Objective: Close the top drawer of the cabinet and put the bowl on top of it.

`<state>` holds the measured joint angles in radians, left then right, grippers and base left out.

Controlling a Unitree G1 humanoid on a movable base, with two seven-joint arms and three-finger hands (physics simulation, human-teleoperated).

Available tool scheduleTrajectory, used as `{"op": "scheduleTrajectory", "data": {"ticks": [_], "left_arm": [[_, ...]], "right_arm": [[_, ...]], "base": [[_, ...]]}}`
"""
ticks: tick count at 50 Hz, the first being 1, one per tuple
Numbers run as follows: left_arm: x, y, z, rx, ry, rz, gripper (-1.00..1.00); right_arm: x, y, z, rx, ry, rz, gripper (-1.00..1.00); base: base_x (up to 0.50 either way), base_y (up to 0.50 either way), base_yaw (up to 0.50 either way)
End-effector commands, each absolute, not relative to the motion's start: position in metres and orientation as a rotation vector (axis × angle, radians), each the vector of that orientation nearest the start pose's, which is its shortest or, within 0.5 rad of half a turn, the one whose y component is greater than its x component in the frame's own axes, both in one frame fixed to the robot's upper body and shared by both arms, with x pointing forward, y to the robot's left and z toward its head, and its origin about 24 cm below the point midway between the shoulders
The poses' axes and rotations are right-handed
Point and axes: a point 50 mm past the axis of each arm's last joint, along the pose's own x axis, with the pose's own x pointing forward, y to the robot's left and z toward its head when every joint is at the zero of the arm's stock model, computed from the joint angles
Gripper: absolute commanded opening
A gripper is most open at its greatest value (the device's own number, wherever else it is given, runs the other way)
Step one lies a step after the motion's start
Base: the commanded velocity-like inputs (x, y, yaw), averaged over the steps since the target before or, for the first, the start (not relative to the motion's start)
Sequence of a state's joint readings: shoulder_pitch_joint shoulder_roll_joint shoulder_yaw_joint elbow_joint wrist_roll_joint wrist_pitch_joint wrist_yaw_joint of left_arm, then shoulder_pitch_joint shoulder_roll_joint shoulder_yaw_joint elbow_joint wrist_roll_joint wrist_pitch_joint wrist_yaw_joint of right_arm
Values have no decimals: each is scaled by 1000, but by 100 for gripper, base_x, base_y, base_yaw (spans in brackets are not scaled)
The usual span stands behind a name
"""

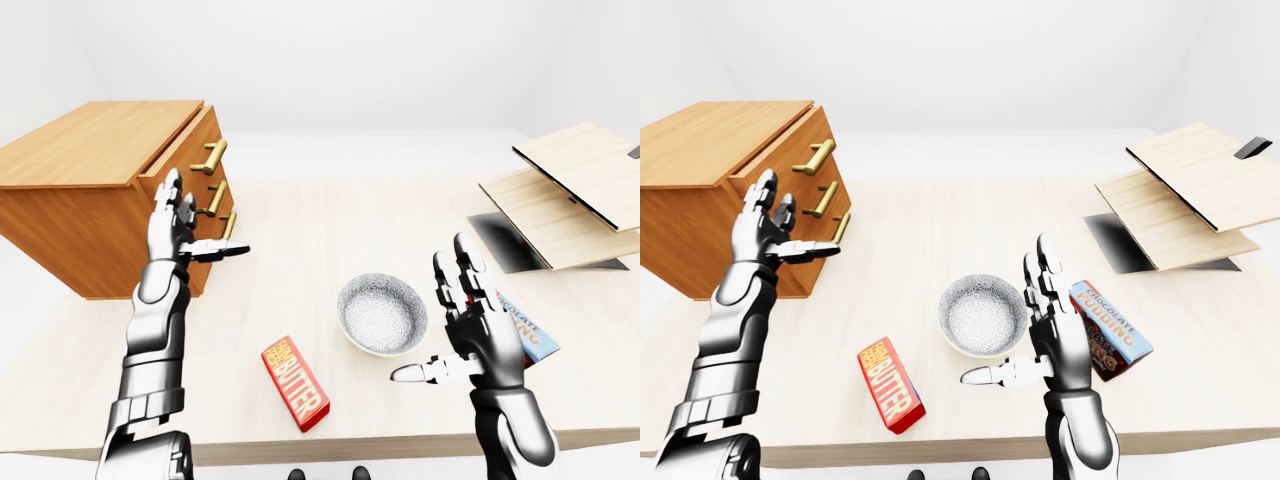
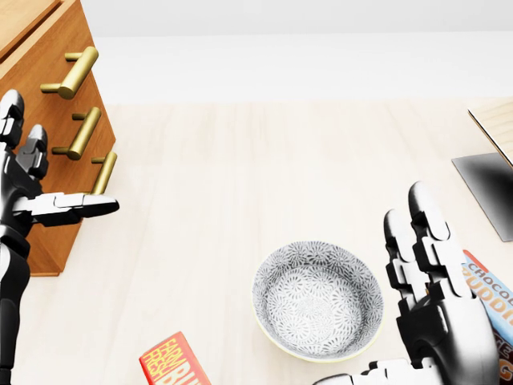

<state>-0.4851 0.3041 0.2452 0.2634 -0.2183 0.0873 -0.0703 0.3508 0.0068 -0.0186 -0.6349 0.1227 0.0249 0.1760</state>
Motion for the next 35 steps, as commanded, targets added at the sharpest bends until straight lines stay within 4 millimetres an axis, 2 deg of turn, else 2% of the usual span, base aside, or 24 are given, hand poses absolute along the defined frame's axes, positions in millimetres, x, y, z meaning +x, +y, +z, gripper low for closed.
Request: {"op": "scheduleTrajectory", "data": {"ticks": [1, 25, 35], "left_arm": [[337, 246, 133, -21, -160, 127, 100], [342, 260, 125, -47, -106, 169, 100], [338, 264, 132, -53, -140, 182, 100]], "right_arm": [[178, -162, 114, 64, -286, 84, 100], [179, -161, 113, 64, -284, 86, 100], [178, -160, 113, 63, -284, 88, 100]], "base": [[0, 0, 0], [0, 0, 0], [0, 0, 0]]}}
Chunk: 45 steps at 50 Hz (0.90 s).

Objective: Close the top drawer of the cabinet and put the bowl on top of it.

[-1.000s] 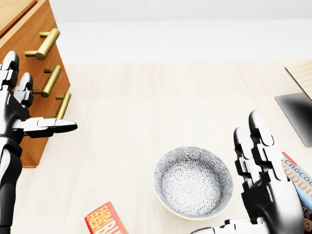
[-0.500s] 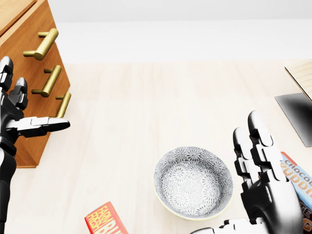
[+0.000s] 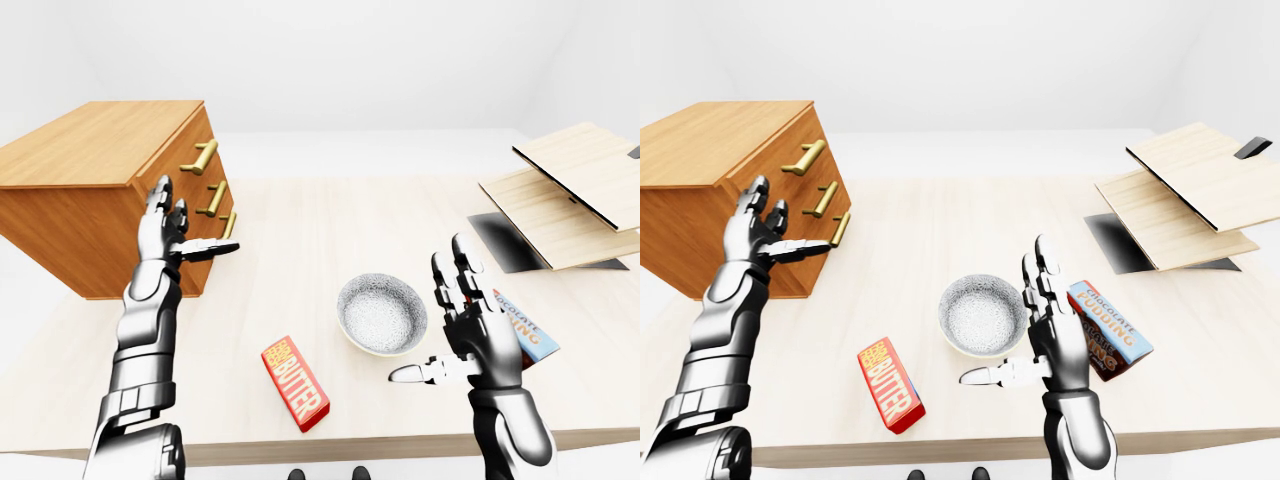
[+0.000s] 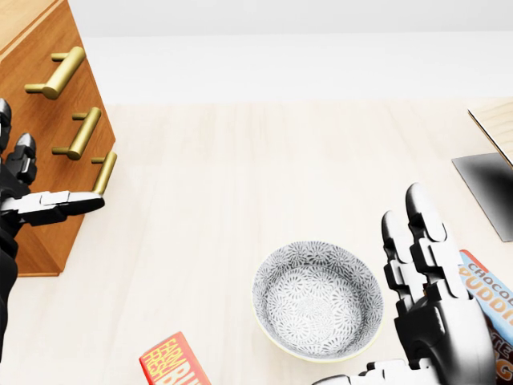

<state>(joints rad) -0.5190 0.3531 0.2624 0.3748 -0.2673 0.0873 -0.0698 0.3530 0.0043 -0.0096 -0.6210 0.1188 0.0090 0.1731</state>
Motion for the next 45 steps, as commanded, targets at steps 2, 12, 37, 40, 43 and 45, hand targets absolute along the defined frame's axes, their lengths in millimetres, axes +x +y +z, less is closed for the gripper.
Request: {"op": "scheduleTrajectory", "data": {"ticks": [2, 12, 37, 40, 43, 45], "left_arm": [[338, 264, 132, -53, -140, 182, 100], [337, 270, 137, -83, -161, 195, 100], [332, 278, 141, -135, -189, 217, 100], [331, 275, 139, -133, -183, 206, 100], [327, 270, 141, -127, -206, 188, 100], [324, 265, 144, -119, -229, 169, 100]], "right_arm": [[178, -160, 113, 63, -284, 88, 100], [179, -160, 112, 61, -283, 90, 100], [178, -160, 112, 62, -285, 90, 100], [178, -160, 112, 62, -284, 90, 100], [178, -159, 112, 61, -283, 90, 100], [179, -159, 112, 62, -283, 91, 100]], "base": [[0, 0, 0], [0, 0, 0], [0, 0, 0], [0, 0, 0], [0, 0, 0], [0, 0, 0]]}}
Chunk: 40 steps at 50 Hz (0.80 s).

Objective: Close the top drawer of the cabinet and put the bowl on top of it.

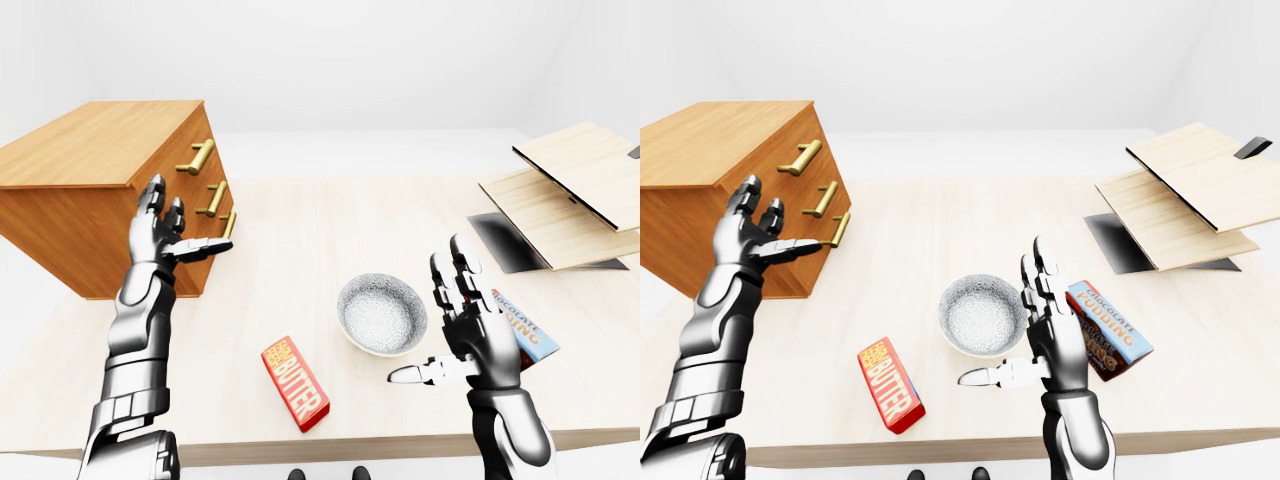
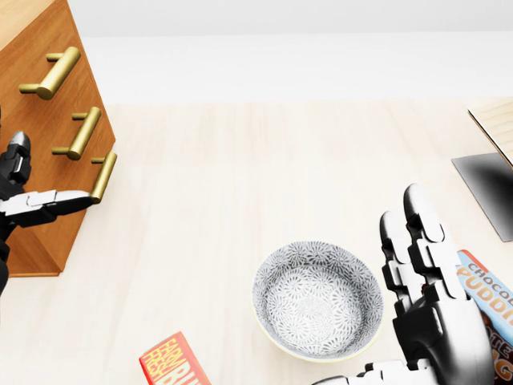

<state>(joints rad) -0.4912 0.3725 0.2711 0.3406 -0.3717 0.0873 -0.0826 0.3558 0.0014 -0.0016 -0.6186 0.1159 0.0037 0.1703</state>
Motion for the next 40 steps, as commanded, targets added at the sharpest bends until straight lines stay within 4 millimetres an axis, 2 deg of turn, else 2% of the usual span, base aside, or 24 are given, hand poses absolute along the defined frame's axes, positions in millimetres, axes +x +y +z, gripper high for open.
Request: {"op": "scheduleTrajectory", "data": {"ticks": [1, 8, 9, 12, 17, 24, 27, 30, 34, 40], "left_arm": [[320, 260, 148, -111, -255, 152, 100], [292, 231, 168, -57, -403, 75, 100], [283, 218, 169, -30, -424, 34, 100], [277, 209, 171, -7, -446, 5, 100], [251, 185, 173, 50, -494, -68, 100], [238, 170, 171, 97, -505, -87, 100], [219, 156, 176, 120, -542, -111, 100], [218, 156, 176, 123, -543, -111, 100], [207, 148, 179, 182, -561, -77, 100], [203, 132, 167, 197, -507, -128, 100]], "right_arm": [[179, -159, 112, 61, -283, 90, 100], [178, -159, 112, 62, -283, 90, 100], [179, -160, 112, 62, -283, 88, 100], [179, -160, 112, 63, -282, 89, 100], [179, -160, 112, 62, -282, 87, 100], [180, -159, 111, 57, -279, 87, 100], [180, -160, 110, 56, -276, 86, 100], [180, -160, 110, 56, -276, 86, 100], [178, -161, 112, 57, -279, 84, 100], [178, -162, 112, 59, -280, 84, 100]], "base": [[0, 0, 0], [0, 0, 0], [0, 0, 0], [0, 0, 0], [0, 0, 0], [0, 0, 0], [0, 0, 0], [0, 0, 0], [0, 0, 0], [0, 0, 0]]}}
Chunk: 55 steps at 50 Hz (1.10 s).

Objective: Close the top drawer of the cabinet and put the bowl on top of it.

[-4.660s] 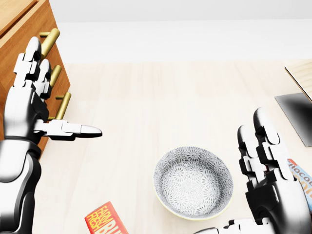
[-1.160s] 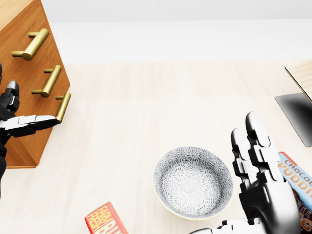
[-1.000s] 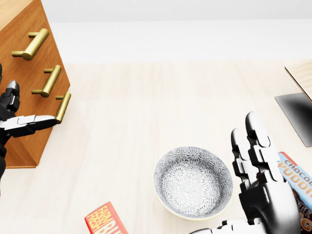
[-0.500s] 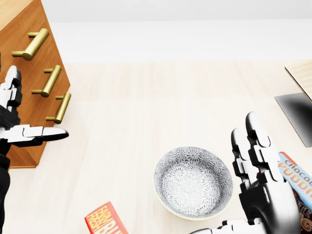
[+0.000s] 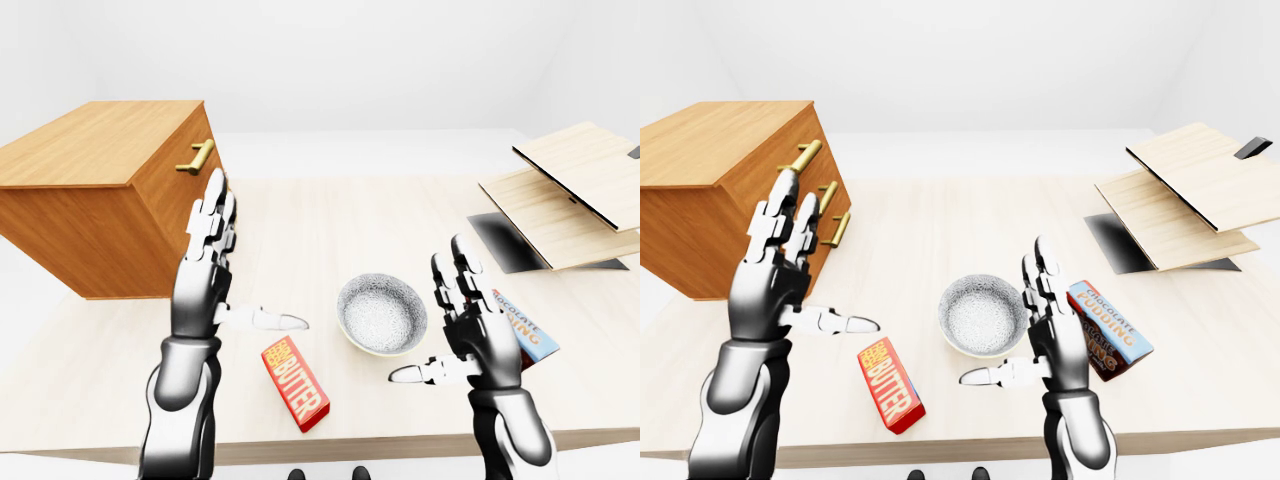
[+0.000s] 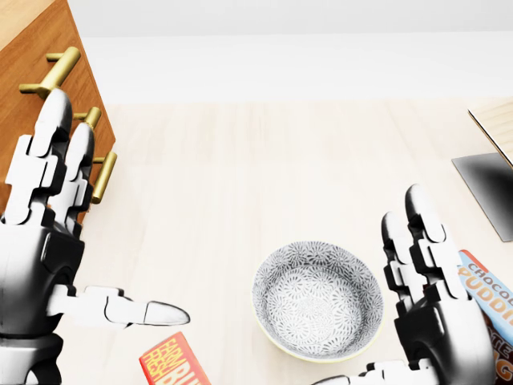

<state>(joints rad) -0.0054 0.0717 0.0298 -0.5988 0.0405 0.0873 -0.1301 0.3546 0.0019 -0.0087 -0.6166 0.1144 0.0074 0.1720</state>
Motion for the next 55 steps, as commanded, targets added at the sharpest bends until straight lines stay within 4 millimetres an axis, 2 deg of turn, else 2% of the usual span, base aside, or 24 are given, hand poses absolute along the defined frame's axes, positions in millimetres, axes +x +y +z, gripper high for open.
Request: {"op": "scheduleTrajectory", "data": {"ticks": [1, 10, 18, 29, 55], "left_arm": [[202, 131, 166, 199, -506, -128, 100], [195, 119, 164, 213, -500, -160, 100], [193, 116, 164, 260, -507, -107, 100], [180, 102, 167, 342, -545, -55, 100], [146, 67, 176, 443, -685, -63, 100]], "right_arm": [[178, -162, 112, 59, -280, 84, 100], [177, -164, 114, 64, -282, 83, 100], [174, -165, 115, 66, -283, 91, 100], [165, -174, 123, 85, -299, 92, 100], [161, -187, 133, 87, -347, 62, 100]], "base": [[0, 0, 0], [0, 0, 0], [0, 0, 0], [0, 0, 0], [0, 0, 0]]}}
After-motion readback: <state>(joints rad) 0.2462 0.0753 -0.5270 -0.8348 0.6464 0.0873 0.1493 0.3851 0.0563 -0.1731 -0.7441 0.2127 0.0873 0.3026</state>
